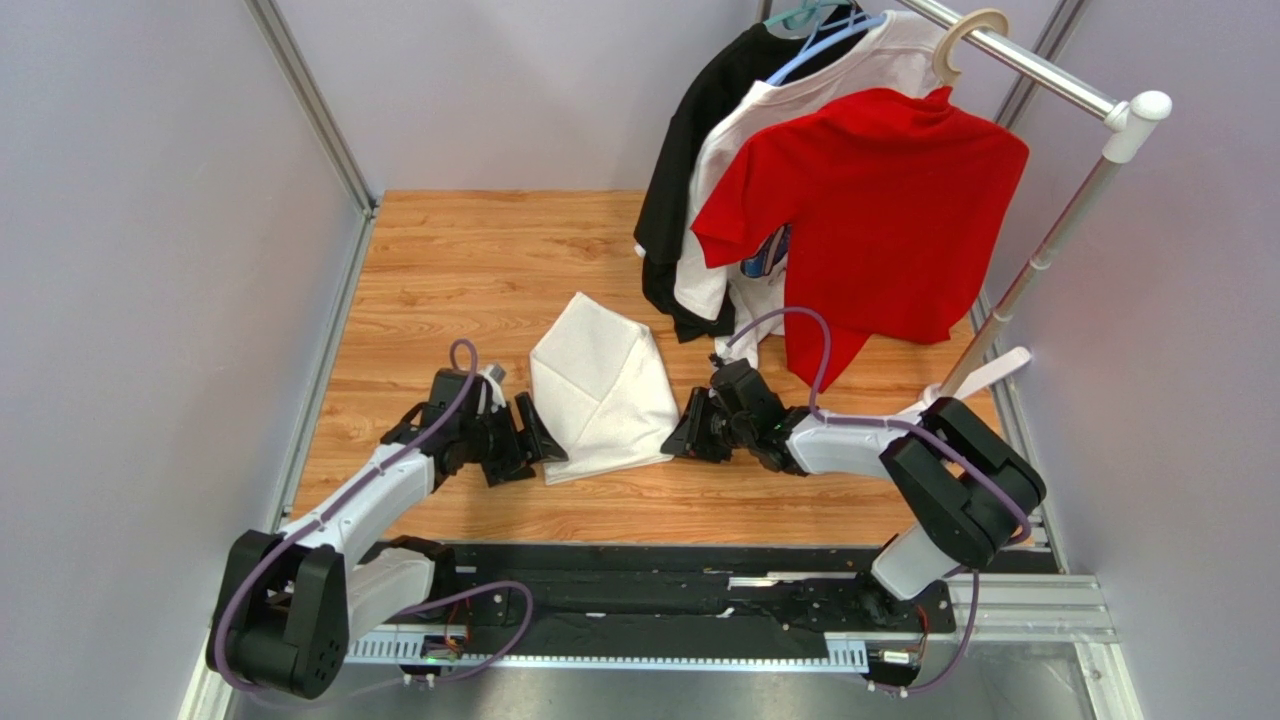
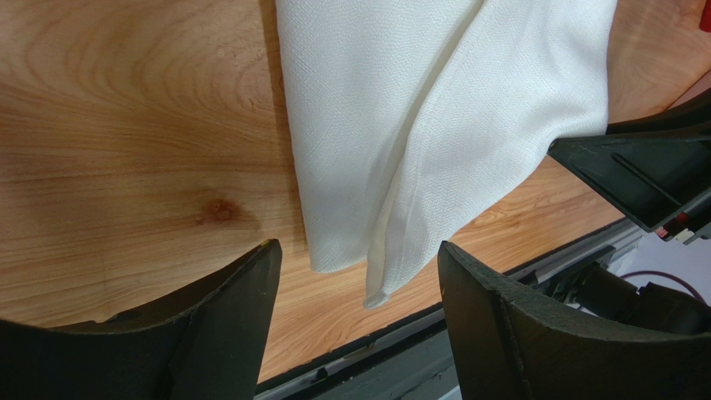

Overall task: Fold the napkin, place the utensils inside, and roll it up
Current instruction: Fold the napkin, then roll the napkin with the utensil

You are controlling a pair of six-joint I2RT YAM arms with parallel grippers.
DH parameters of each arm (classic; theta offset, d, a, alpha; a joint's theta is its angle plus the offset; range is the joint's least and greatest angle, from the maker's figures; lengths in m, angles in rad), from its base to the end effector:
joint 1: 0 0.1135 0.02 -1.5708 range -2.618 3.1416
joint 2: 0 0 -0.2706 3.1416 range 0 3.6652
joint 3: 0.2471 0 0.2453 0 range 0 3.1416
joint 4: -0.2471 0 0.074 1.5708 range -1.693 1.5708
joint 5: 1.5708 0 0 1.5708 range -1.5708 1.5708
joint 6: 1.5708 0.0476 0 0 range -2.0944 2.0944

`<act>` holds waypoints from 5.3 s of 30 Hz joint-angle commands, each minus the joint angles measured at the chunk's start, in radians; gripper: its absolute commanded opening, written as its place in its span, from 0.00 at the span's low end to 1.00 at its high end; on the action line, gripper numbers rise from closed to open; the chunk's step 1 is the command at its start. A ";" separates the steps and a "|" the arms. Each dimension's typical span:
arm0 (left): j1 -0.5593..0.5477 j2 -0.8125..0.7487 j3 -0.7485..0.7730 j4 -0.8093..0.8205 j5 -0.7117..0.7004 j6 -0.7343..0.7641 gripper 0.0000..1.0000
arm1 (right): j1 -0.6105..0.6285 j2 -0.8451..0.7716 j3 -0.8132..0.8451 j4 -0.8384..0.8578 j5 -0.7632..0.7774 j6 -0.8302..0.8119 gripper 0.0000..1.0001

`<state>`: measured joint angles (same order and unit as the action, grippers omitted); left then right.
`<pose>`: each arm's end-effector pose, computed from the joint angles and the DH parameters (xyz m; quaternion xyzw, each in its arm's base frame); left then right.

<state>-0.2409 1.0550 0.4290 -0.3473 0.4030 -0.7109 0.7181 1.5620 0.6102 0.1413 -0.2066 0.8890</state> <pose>0.1710 -0.0612 0.1608 -0.1607 0.9243 -0.3021 0.1687 0.2102 0.1966 0.1378 0.0407 0.9236 0.3321 0.1873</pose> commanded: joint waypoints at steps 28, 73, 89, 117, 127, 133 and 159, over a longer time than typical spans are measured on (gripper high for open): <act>-0.031 -0.075 -0.061 0.082 0.099 -0.137 0.52 | 0.003 0.059 -0.017 0.090 0.015 0.011 0.17; -0.034 -0.001 -0.032 0.149 0.068 -0.118 0.00 | 0.003 0.063 -0.018 0.098 0.007 0.010 0.13; -0.034 -0.076 0.005 0.067 -0.127 0.047 0.00 | 0.001 0.069 -0.018 0.096 0.009 0.011 0.13; -0.034 -0.010 0.001 0.031 -0.135 0.070 0.02 | -0.019 -0.105 0.088 -0.131 0.010 -0.128 0.69; -0.034 0.000 0.016 0.016 -0.130 0.088 0.16 | -0.034 0.067 0.142 -0.065 -0.036 -0.124 0.65; -0.034 0.005 0.031 0.002 -0.138 0.100 0.23 | -0.037 0.098 0.126 -0.033 -0.040 -0.122 0.58; -0.248 -0.096 0.183 -0.033 -0.398 0.215 0.69 | -0.062 0.127 0.203 -0.207 -0.065 -0.194 0.00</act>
<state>-0.4000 0.9878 0.5541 -0.4076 0.1200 -0.5644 0.6704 1.6817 0.7773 0.0360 -0.2752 0.7414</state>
